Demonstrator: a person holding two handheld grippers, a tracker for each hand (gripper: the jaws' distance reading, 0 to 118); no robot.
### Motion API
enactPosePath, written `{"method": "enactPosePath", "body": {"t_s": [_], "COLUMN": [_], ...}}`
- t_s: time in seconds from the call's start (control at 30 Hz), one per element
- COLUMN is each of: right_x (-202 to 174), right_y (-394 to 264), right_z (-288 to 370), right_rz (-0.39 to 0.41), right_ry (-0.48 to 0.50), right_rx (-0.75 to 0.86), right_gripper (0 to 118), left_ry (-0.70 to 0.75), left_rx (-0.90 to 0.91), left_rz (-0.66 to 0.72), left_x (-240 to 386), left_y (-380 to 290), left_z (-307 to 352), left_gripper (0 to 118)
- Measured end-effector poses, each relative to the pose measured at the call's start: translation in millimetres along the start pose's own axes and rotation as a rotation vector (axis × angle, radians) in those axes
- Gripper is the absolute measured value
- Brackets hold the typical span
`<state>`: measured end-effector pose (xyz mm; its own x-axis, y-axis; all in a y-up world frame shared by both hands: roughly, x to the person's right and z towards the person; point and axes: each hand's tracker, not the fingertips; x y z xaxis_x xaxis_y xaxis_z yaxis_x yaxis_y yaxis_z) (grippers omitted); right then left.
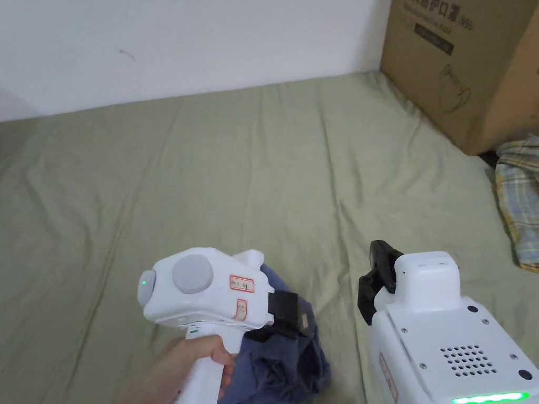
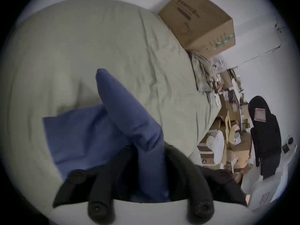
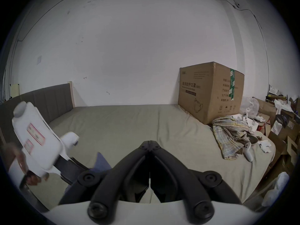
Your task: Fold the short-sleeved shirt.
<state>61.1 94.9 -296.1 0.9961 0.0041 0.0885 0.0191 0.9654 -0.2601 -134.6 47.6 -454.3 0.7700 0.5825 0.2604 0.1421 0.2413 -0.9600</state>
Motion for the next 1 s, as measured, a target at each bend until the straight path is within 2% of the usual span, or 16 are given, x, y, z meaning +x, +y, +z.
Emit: {"method": "enactPosePath", "body": {"t_s": [0.07, 0.1, 0.23, 0.27, 0.3, 0.33, 0.37, 0.4, 0.43, 0.47, 0.6, 0.67, 1.0], "right_x": [5.8, 7.9, 12.6, 12.9, 12.7, 12.1, 11.7, 11.5, 10.8, 10.0, 7.2, 7.0, 14.0], "right_y": [-3.0, -4.1, -6.8, -7.0, -7.2, -7.5, -7.7, -7.8, -8.2, -8.6, -11.5, -12.8, -19.3], "right_z": [-0.6, -1.5, -4.2, -4.6, -5.1, -5.6, -6.1, -6.8, -7.3, -8.4, -11.3, -12.4, -12.4], "right_rz": [-0.012, -0.014, -0.019, -0.021, -0.020, -0.016, -0.015, -0.017, -0.021, -0.022, -0.015, -0.019, -0.027], "right_ry": [-0.007, -0.011, -0.012, -0.008, -0.006, -0.007, -0.006, -0.001, 0.004, 0.008, 0.014, 0.013, 0.002], "right_rx": [-0.012, -0.018, -0.037, -0.039, -0.040, -0.040, -0.040, -0.041, -0.043, -0.045, -0.052, -0.057, -0.088], "right_gripper": [0, 0, 0, 0, 0, 0, 0, 0, 0, 0, 0, 0, 0], "left_ry": [-0.046, -0.040, 0.030, 0.042, 0.044, 0.035, 0.045, 0.062, 0.087, 0.118, 0.093, 0.046, 0.125], "left_rx": [-0.026, -0.018, 0.090, 0.108, 0.132, 0.162, 0.180, 0.182, 0.181, 0.164, 0.117, 0.081, 0.022], "left_rz": [-0.016, -0.007, 0.029, 0.051, 0.070, 0.084, 0.090, 0.104, 0.117, 0.122, 0.179, 0.153, -0.032], "left_x": [5.1, 7.5, 0.2, -2.7, -8.3, -15.2, -23.1, -27.1, -33.4, -40.1, -49.3, -43.0, 23.1], "left_y": [-0.8, -2.5, -1.6, -1.5, -3.0, -5.2, -8.0, -13.0, -16.7, -21.6, -40.3, -42.1, -26.6], "left_z": [-12.3, -14.7, 3.6, 12.4, 21.5, 30.7, 38.0, 43.2, 42.5, 38.9, 10.5, -12.8, -59.2], "left_gripper": [105, 113, 110, 103, 89, 66, 56, 56, 27, 7, 7, 7, 7]}}
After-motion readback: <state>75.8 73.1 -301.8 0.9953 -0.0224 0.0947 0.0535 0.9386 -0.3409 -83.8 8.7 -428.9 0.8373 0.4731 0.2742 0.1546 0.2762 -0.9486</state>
